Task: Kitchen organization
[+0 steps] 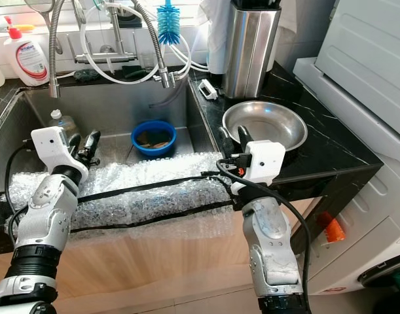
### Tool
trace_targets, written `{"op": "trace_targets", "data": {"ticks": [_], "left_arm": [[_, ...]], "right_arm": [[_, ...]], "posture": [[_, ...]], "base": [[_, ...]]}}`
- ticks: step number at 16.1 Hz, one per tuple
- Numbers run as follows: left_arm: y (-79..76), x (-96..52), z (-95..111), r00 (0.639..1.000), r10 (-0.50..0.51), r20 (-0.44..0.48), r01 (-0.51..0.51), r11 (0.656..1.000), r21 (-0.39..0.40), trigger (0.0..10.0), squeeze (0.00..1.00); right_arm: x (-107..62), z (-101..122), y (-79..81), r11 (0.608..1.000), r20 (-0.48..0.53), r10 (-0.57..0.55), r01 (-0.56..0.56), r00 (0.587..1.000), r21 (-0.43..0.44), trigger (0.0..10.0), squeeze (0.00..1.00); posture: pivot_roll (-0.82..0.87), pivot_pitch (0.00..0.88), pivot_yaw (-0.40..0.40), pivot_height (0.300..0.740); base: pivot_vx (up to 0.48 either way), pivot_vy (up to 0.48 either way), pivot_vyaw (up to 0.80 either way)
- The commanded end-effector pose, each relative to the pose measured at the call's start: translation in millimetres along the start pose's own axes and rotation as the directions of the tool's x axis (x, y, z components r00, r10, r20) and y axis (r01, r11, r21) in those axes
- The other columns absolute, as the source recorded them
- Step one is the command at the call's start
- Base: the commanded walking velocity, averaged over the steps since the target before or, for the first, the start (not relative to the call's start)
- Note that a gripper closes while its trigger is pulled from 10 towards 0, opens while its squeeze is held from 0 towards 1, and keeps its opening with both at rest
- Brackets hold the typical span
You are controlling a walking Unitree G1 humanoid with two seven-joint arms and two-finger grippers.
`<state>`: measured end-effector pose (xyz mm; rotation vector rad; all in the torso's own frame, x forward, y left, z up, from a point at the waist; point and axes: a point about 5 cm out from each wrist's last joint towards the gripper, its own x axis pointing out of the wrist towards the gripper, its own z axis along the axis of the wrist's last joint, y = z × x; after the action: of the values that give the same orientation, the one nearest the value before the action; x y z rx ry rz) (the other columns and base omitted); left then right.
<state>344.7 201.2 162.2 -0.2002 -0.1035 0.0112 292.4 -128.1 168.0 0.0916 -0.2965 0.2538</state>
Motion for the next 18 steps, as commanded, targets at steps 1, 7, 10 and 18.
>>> {"op": "trace_targets", "data": {"ticks": [1,7,10,18], "left_arm": [[-5.1,-1.9,-15.6,0.994,-0.052,-0.101,0.053,0.999,0.007,10.0,0.0],[-4.1,-3.2,33.2,0.978,-0.045,0.205,0.002,0.979,0.204,10.0,0.0],[-3.2,-15.7,51.8,0.951,-0.073,0.299,-0.028,0.947,0.32,10.0,0.0],[-7.7,-23.8,36.0,0.96,-0.095,0.264,-0.012,0.927,0.374,10.0,0.0]], "right_arm": [[3.3,-0.6,1.7,1.0,-0.012,0.017,-0.017,1.0,-0.001,10.0,0.0],[2.1,3.6,-7.7,0.998,0.013,-0.056,0.056,0.998,-0.025,10.0,0.0],[4.2,15.1,-27.5,0.981,0.056,-0.186,0.188,0.981,-0.038,10.0,0.0],[30.6,32.7,-78.0,0.87,-0.05,-0.483,0.485,0.874,0.085,10.0,1.0]], "posture": [[0.04,0.0,-0.011,0.74],[0.02,0.0,-0.002,0.74],[0.03,0.0,-0.003,0.74],[0.01,0.0,-0.006,0.74]], "base": [[0.0,0.0,0.0],[0.0,0.0,0.0],[0.0,0.0,0.0],[0.0,0.0,0.0]]}}
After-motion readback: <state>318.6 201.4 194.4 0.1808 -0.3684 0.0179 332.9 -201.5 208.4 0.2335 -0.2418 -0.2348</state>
